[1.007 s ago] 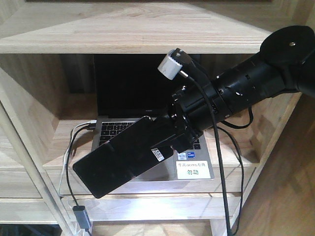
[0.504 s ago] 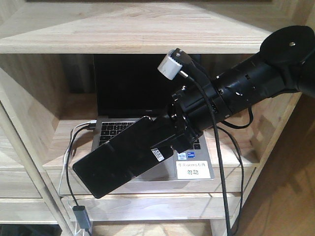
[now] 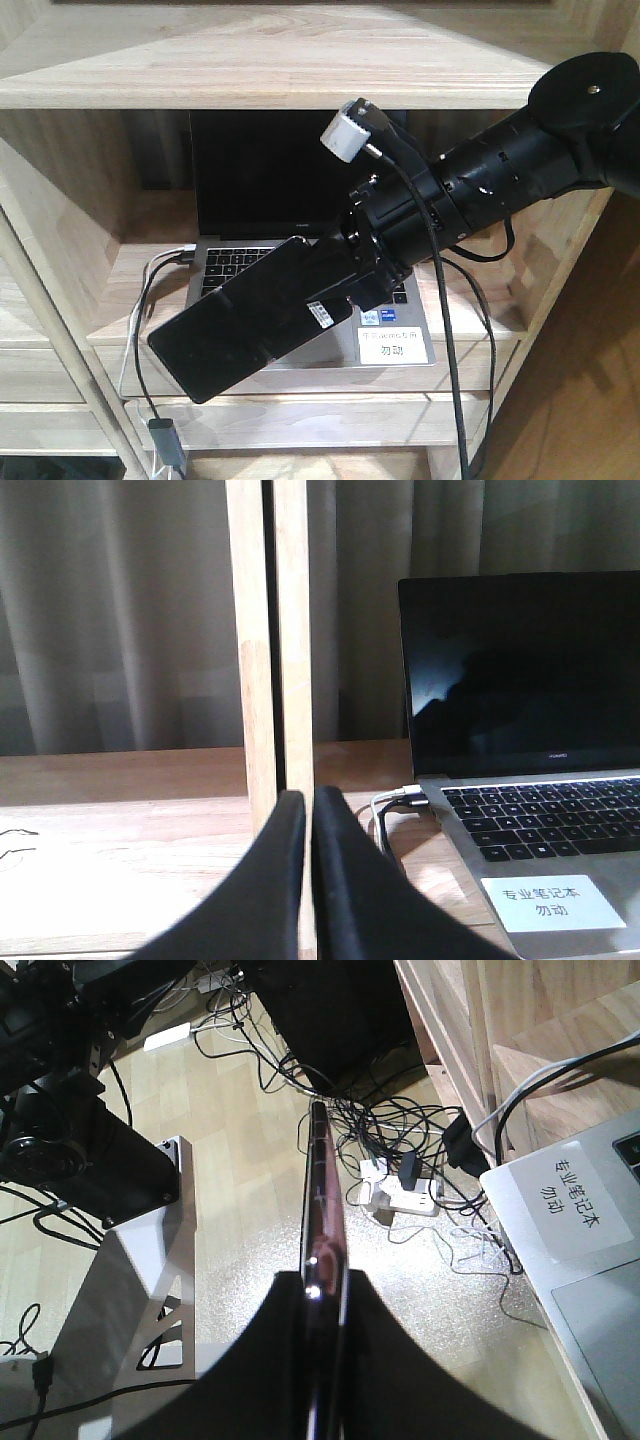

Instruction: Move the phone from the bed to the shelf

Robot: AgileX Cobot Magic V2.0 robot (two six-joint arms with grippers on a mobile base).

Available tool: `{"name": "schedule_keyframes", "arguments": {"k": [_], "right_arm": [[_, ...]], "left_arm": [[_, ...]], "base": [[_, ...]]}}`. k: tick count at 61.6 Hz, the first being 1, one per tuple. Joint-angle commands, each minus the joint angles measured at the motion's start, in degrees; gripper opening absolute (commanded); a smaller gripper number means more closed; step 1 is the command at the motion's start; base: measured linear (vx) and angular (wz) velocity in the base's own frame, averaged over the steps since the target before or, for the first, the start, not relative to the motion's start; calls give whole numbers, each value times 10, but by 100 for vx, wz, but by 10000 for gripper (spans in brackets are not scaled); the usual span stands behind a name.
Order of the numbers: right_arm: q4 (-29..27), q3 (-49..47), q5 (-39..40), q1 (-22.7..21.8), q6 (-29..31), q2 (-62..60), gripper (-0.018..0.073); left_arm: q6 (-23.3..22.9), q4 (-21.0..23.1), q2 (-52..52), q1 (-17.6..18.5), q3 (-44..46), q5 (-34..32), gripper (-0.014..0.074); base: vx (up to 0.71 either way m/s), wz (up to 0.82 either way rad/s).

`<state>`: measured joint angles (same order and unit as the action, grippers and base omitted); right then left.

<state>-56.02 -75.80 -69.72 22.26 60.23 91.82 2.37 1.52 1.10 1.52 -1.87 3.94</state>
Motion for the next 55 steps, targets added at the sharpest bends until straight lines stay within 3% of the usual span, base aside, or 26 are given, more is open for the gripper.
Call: {"name": "schedule_keyframes", "arguments": {"k": [1,27,41,55], "right_arm": [[-46,-14,-40,-1,2,-25,-2],[-134,-15,-23,-1,2,-107,-2],[-196,-16,71,-23,2,-169,-2],[-190,-97,147,-39,2,-175,-2]], "left_arm": [[-5,6,4,-1,14,-43,1],[-5,6,4,-1,14,-43,1],[-5,6,4,-1,14,-43,1],[-5,6,4,-1,14,-43,1]], "base": [[0,0],[0,0],[0,0],[0,0]]}}
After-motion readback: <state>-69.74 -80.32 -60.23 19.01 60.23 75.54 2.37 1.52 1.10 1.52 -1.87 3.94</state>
